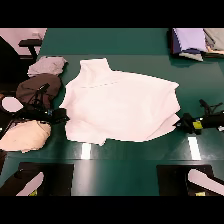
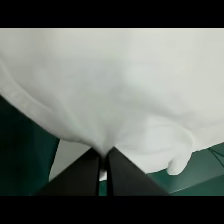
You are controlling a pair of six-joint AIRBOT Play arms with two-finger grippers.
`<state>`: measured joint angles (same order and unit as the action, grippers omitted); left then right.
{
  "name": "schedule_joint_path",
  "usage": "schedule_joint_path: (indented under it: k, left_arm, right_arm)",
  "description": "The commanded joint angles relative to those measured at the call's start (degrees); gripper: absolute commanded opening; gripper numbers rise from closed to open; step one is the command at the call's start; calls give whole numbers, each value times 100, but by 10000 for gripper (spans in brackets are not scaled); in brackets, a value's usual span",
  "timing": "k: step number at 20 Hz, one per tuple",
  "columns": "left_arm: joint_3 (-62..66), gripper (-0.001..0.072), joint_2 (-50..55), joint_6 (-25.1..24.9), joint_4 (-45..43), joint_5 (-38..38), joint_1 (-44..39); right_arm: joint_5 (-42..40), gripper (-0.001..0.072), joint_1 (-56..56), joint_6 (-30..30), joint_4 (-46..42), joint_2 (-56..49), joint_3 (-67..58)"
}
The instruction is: Fold the shirts.
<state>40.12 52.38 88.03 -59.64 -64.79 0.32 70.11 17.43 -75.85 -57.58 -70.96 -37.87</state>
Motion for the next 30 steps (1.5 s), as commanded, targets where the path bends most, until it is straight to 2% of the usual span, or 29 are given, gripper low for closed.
schedule_joint_path:
  k: [1,2,3,6,9,13,17,19,21,24,26,30]
  left_arm:
    - [22,27,-2,-33,9,116,2]
    - [81,27,-2,-72,9,114,2]
    - [219,27,-2,-103,7,85,2]
    - [1204,27,-258,-103,7,-28,2]
    - [2933,27,-479,-105,-35,-221,4]
    - [5737,27,-496,-114,-33,-356,2]
    - [7899,27,-496,-101,-11,-175,2]
    - [8450,26,-529,-37,72,31,2]
    - [8699,26,-555,-44,275,282,2]
    - [8623,26,-514,-44,50,415,2]
    - [8076,26,-483,-31,-249,273,2]
    - [6214,27,-136,114,-413,175,2]
  right_arm:
    - [-629,87,-476,33,-44,-195,-264]
    - [-597,34,-560,35,-46,-118,-455]
    - [-485,18,-619,35,-50,35,-693]
    - [90,17,-610,35,-55,748,-1626]
    - [501,17,-452,26,-46,1569,-2999]
    - [651,17,-190,-195,-52,2286,-4959]
    - [1038,17,105,-295,-63,2400,-6835]
    - [1493,16,251,-549,-109,2188,-7834]
    - [1856,16,348,-780,-111,1897,-8710]
    - [2041,15,544,-986,-111,1633,-9176]
    - [2129,15,713,-1069,-107,1558,-8907]
    - [2197,15,553,-1093,-151,1340,-7195]
